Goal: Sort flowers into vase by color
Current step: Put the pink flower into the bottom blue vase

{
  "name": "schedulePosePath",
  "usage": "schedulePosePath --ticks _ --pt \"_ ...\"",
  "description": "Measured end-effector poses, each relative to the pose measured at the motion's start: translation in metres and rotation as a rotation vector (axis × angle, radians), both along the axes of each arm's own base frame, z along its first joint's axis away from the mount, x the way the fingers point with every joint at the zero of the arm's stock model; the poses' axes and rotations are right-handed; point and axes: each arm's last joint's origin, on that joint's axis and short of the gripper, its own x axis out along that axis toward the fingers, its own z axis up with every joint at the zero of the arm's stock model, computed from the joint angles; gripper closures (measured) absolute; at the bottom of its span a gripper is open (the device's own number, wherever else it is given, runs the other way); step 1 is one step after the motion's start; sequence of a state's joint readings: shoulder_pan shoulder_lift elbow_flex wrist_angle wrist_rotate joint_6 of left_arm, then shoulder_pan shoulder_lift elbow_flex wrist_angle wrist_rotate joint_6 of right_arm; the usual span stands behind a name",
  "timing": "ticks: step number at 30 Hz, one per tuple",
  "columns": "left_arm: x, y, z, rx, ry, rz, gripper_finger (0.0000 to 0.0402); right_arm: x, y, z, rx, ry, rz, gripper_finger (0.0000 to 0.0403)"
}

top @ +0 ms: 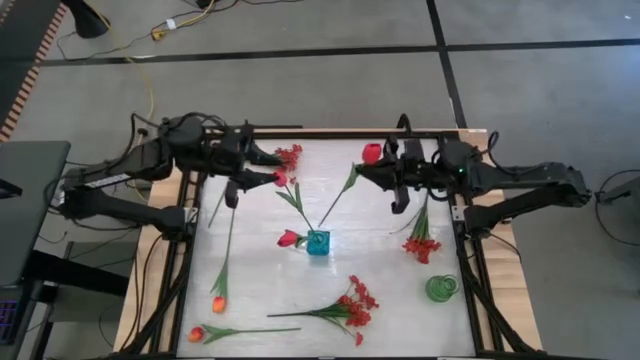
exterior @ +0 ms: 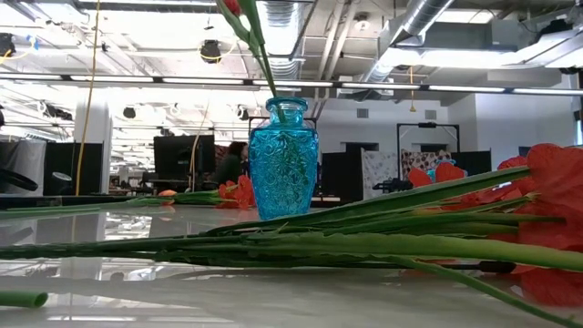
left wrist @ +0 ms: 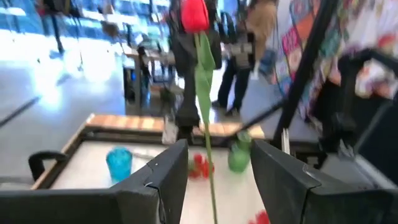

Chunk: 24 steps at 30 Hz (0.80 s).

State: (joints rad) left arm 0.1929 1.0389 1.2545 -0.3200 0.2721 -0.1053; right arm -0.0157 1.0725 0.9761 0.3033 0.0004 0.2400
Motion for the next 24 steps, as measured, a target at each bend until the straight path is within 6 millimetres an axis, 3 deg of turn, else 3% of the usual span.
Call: schedulePosePath --ticks 5,13,24 --pt "-0.01 -0.001 -0.018 -0.016 -0.076 0.039 0.0239 0.007 0.006 -0.012 0.013 0.047 0.027 0.0378" --pt "-0.023 0.004 -0.047 -0.09 -0.039 0.115 0.0239 0.023 0.009 -0.026 -0.002 0.107 0.036 0.0378" --pt "-0.03 0.003 -0.049 -0.11 -0.044 0.117 0.0239 0.031 0.008 -0.033 -0.027 0.133 0.023 0.0378"
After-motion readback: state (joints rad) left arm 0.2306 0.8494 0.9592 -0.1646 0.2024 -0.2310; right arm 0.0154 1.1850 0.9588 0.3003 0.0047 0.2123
